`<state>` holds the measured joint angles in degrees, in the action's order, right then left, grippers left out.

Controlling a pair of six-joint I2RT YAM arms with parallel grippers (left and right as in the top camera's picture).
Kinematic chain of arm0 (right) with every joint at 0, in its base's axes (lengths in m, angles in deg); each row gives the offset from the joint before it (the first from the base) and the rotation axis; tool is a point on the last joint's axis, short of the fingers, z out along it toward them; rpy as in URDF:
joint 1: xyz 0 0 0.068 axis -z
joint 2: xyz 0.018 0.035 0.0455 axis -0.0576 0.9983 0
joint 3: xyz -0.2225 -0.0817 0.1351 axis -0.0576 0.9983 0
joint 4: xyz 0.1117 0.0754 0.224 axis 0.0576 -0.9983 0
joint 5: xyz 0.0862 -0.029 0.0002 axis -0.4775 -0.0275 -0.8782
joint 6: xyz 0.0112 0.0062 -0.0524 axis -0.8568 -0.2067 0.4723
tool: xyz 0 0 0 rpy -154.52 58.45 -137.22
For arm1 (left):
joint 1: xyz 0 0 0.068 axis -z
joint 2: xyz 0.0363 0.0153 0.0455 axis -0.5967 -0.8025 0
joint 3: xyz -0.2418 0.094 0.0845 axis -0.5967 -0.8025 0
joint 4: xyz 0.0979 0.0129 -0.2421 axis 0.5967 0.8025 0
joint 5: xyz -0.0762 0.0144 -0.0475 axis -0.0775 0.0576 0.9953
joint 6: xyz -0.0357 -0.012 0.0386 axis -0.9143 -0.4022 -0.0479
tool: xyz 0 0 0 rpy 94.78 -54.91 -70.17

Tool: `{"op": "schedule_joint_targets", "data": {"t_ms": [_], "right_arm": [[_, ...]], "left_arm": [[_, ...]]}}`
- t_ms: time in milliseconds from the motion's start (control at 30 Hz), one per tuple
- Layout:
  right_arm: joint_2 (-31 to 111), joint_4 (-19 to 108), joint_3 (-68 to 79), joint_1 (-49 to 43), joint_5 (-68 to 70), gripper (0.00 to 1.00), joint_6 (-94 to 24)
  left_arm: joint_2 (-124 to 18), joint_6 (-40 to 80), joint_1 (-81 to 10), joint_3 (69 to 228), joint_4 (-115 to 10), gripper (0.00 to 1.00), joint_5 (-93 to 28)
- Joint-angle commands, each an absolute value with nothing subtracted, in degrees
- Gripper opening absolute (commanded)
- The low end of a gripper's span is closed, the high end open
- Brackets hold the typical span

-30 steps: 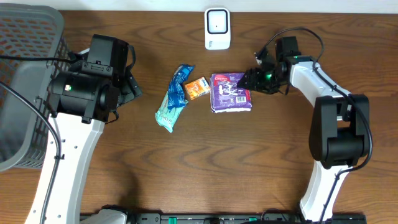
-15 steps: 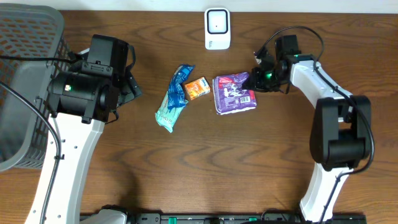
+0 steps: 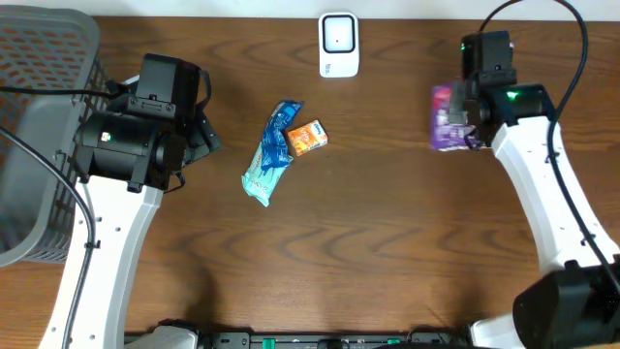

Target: Scan the item barcode

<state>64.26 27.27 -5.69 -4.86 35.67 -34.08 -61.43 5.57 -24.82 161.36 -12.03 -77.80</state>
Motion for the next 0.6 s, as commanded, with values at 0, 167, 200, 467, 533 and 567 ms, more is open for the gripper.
{"op": "schedule_joint_targets", "data": {"t_ms": [0,167,200,467,533,567], "right_arm": [[67.84,25.69,-4.40,-5.56,60.61,0.01,-43.54],[73.46,25.78,-4.33,-5.87,61.70,0.01,-45.16],[75.23,25.74,-4.33,-6.22,61.68,0.01,-45.16],[82.95,25.85,-4.33,-12.38,51.58,0.02,-45.18],[83.28,26.83,-4.33,-14.83,47.95,0.07,-45.18],[83.28,27.53,-4.33,-16.05,46.73,0.13,-45.16]], "left_arm": [[-61.61,6.16,-25.00,161.80,-11.79,0.98,-78.96],[-61.61,6.16,-25.00,161.80,-11.79,0.98,-78.96],[-61.61,6.16,-25.00,161.80,-11.79,0.98,-78.96],[-61.61,6.16,-25.00,161.80,-11.79,0.98,-78.96],[-61.61,6.16,-25.00,161.80,-11.79,0.98,-78.96],[-61.61,6.16,-25.00,161.80,-11.79,0.98,-78.96]]}}
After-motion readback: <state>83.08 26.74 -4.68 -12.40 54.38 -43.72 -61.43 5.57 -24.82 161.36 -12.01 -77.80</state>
